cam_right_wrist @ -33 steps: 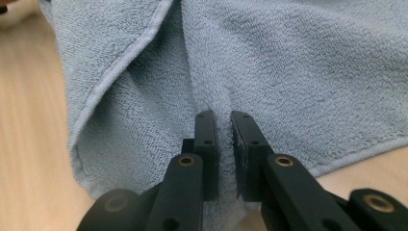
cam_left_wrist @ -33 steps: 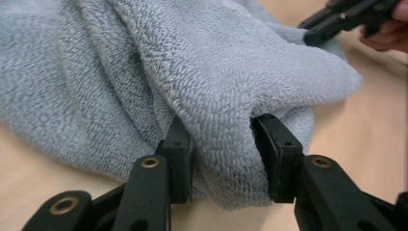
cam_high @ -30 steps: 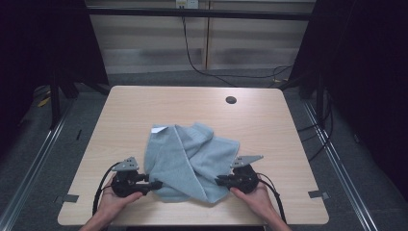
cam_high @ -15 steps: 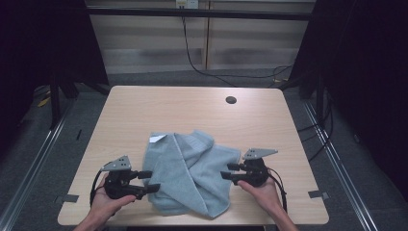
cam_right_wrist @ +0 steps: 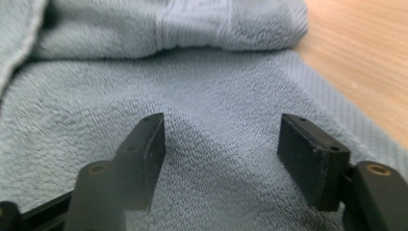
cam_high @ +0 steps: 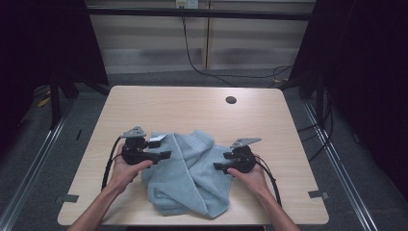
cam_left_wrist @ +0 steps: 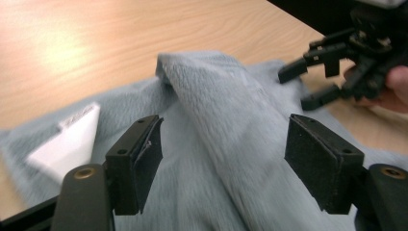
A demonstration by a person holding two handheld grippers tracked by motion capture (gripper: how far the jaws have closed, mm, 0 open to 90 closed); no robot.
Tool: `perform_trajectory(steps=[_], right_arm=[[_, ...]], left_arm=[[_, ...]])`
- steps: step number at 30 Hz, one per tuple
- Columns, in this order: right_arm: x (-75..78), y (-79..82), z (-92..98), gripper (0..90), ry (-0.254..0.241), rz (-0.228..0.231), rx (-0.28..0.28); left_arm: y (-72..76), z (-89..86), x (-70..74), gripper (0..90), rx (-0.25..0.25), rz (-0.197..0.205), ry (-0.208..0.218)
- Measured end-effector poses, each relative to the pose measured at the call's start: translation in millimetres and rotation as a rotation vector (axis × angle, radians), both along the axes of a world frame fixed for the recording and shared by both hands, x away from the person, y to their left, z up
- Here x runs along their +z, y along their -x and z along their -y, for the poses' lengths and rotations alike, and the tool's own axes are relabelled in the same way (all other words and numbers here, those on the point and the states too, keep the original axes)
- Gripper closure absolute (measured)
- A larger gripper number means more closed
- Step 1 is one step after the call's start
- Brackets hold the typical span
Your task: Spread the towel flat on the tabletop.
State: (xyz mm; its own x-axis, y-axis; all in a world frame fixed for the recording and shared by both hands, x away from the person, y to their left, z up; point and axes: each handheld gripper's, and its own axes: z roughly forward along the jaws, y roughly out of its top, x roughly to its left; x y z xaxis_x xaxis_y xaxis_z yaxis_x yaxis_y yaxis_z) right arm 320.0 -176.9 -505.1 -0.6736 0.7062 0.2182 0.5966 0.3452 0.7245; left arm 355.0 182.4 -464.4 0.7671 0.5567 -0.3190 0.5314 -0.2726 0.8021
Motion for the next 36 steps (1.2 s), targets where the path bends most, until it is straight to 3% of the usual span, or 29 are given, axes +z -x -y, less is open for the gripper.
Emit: perform_trajectory(steps=[1,2,4,5,8,9,11,13,15,22,25,29,34,36], right_arm=[[0.0,0.0,0.0,32.9,0.000,0.000,0.000],[-1.1,0.9,-1.2,32.7,0.008,0.011,-0.004],[-1.8,2.4,-3.7,32.8,0.032,0.032,0.001],[-2.0,3.8,-5.8,33.3,0.051,0.048,0.003],[-1.7,7.8,-11.6,40.1,0.128,0.096,0.002],[-1.2,8.8,-12.6,45.3,0.146,0.107,0.003],[-0.3,10.3,-10.9,63.7,0.138,0.103,0.000],[-0.8,10.7,-9.7,75.8,0.115,0.100,0.009],[-0.4,9.8,-9.3,82.3,0.096,0.075,0.016],[3.5,4.7,-2.3,85.2,0.062,0.029,-0.007],[8.0,4.7,4.5,85.5,0.065,0.038,-0.041],[15.4,3.8,19.1,85.7,0.033,0.058,-0.091],[28.0,6.2,37.5,85.7,0.013,0.090,-0.146],[33.7,5.8,44.7,85.7,0.001,0.099,-0.159]], left_arm=[[0.0,0.0,0.0,26.4,0.000,0.000,0.000],[0.3,8.1,-8.8,25.8,-0.038,-0.029,-0.014],[2.3,11.0,-11.4,29.2,-0.043,-0.020,-0.036],[4.9,15.4,-15.8,33.6,-0.067,-0.016,-0.068],[8.6,15.6,-18.3,52.0,-0.094,-0.007,-0.070],[9.4,14.2,-19.5,56.7,-0.102,-0.005,-0.073],[10.6,11.1,-20.8,63.2,-0.119,0.003,-0.067],[12.1,8.4,-20.4,66.4,-0.127,0.003,-0.058],[13.4,6.4,-18.2,68.1,-0.130,0.001,-0.045],[17.4,-1.6,-6.4,72.4,-0.126,0.028,0.022],[18.3,-8.4,1.9,75.0,-0.107,0.047,0.055],[16.6,-19.4,8.8,76.2,-0.078,0.061,0.083],[12.2,-41.2,19.2,76.2,0.006,0.077,0.141],[12.1,-43.0,24.6,76.2,0.017,0.092,0.139]])
